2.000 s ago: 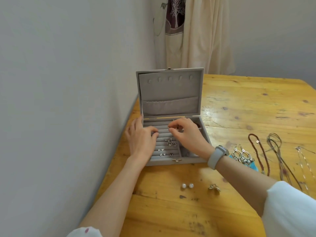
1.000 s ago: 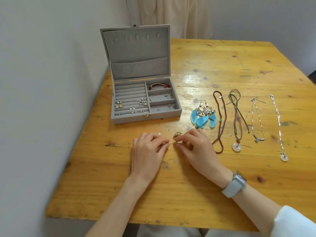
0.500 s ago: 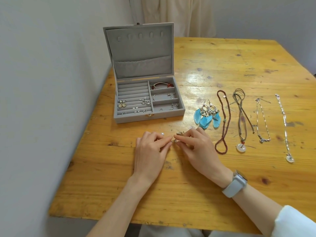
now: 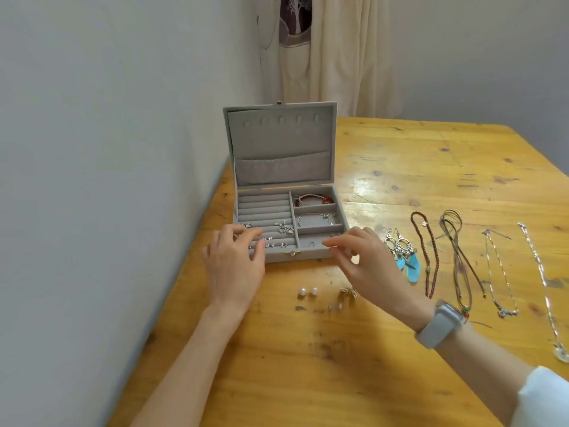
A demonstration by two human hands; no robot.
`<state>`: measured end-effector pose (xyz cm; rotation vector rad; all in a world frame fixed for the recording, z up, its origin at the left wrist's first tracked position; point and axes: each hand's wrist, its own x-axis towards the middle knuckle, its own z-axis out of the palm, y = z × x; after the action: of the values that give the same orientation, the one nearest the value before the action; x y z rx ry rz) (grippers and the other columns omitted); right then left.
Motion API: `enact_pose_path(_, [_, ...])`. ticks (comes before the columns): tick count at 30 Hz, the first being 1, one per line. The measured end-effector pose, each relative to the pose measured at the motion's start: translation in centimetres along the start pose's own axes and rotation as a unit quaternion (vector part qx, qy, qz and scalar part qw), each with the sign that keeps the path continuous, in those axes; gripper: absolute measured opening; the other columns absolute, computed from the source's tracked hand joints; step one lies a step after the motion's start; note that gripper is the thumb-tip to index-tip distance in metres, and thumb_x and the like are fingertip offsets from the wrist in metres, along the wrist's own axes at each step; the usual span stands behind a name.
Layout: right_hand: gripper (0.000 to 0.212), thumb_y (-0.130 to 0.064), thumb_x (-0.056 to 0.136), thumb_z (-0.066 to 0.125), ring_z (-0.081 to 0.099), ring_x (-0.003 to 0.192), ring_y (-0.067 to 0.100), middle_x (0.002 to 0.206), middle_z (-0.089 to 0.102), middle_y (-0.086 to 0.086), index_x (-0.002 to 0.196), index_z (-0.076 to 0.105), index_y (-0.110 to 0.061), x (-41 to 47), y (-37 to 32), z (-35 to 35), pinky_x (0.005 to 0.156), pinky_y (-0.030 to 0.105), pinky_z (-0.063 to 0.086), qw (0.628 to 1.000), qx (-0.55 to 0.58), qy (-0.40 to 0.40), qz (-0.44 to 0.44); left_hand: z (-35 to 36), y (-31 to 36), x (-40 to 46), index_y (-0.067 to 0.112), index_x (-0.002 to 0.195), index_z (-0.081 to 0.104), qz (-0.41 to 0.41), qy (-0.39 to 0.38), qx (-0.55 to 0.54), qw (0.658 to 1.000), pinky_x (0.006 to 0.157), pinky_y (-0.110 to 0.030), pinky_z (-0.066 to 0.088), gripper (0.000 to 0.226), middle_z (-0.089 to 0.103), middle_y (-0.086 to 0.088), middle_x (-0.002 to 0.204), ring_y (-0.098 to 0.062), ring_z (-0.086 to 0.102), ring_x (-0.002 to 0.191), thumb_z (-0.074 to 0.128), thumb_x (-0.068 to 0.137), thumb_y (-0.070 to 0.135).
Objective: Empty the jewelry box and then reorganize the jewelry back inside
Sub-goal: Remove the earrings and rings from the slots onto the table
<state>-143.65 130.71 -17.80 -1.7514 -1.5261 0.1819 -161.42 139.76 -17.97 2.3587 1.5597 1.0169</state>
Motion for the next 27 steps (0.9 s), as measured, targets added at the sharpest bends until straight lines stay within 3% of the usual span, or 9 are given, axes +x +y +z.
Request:
enact_pose_path(4, [0.018, -0.016, 0.089, 0.055, 0.044, 0.085, 0.016, 0.083, 0.057, 0.000, 0.100, 0.069, -0.016, 4.4, -0.9, 2.7, 0.075, 0.029, 0.038, 0.999, -0.019, -0.045, -0.009, 0.0, -1.8, 3.8, 0.024, 0.118, 0.061, -0.061, -0.096, 0.084, 0.990, 0.094, -0.039, 0.029, 0.031, 0.045, -0.006, 0.126, -0.025, 0.036, 0.116, 0.055, 0.088, 0.028])
enact_pose_path(9, [0.024, -0.018, 0.092, 0.049, 0.046, 0.097, 0.025, 0.097, 0.061, 0.007, 0.107, 0.067, -0.016, 8.1, -2.3, 6.5, 0.082, 0.033, 0.037, 0.996, -0.046, -0.080, -0.019, 0.4, -2.7, 5.7, 0.029, 0.124, 0.056, -0.002, -0.185, 0.169, 0.968, 0.103, -0.044, 0.022, 0.033, 0.027, -0.002, 0.147, -0.024, 0.020, 0.131, 0.045, 0.093, 0.029])
enact_pose_path(18, [0.027, -0.026, 0.092, 0.047, 0.041, 0.106, 0.023, 0.106, 0.056, 0.004, 0.116, 0.061, -0.025, 9.8, -3.5, 9.6, 0.087, 0.034, 0.030, 0.981, -0.099, -0.153, -0.059, 0.6, -3.5, 6.0, 0.024, 0.101, 0.067, -0.046, -0.105, 0.083, 0.990, 0.092, -0.033, 0.026, 0.017, 0.050, 0.005, 0.117, -0.016, 0.038, 0.115, 0.058, 0.087, 0.027])
enact_pose_path(21, [0.023, -0.029, 0.091, 0.050, 0.042, 0.105, 0.022, 0.105, 0.056, 0.003, 0.108, 0.062, -0.023, 10.2, -3.6, 9.7, 0.087, 0.036, 0.032, 0.982, -0.089, -0.160, -0.056, 0.2, -3.9, 6.0, 0.022, 0.087, 0.069, -0.069, -0.066, 0.003, 0.995, 0.090, -0.032, 0.031, 0.008, 0.053, 0.008, 0.097, -0.015, 0.049, 0.103, 0.062, 0.083, 0.019])
enact_pose_path(24, [0.016, -0.031, 0.088, 0.054, 0.044, 0.102, 0.020, 0.100, 0.056, -0.001, 0.097, 0.062, -0.021, 10.7, -3.7, 9.8, 0.088, 0.036, 0.032, 0.982, -0.071, -0.169, -0.048, -0.8, -4.0, 5.9, 0.017, 0.085, 0.070, -0.077, -0.026, -0.082, 0.993, 0.086, -0.033, 0.044, 0.008, 0.062, 0.006, 0.090, -0.016, 0.057, 0.092, 0.064, 0.082, 0.014])
enact_pose_path(27, [0.011, -0.028, 0.087, 0.055, 0.046, 0.099, 0.018, 0.096, 0.059, -0.003, 0.090, 0.061, -0.019, 10.9, -4.2, 9.9, 0.088, 0.037, 0.032, 0.980, -0.058, -0.186, -0.045, -1.9, -3.7, 5.8, 0.018, 0.087, 0.069, -0.086, -0.007, -0.134, 0.987, 0.075, -0.020, 0.044, 0.008, 0.065, 0.008, 0.085, -0.010, 0.058, 0.084, 0.061, 0.085, 0.015])
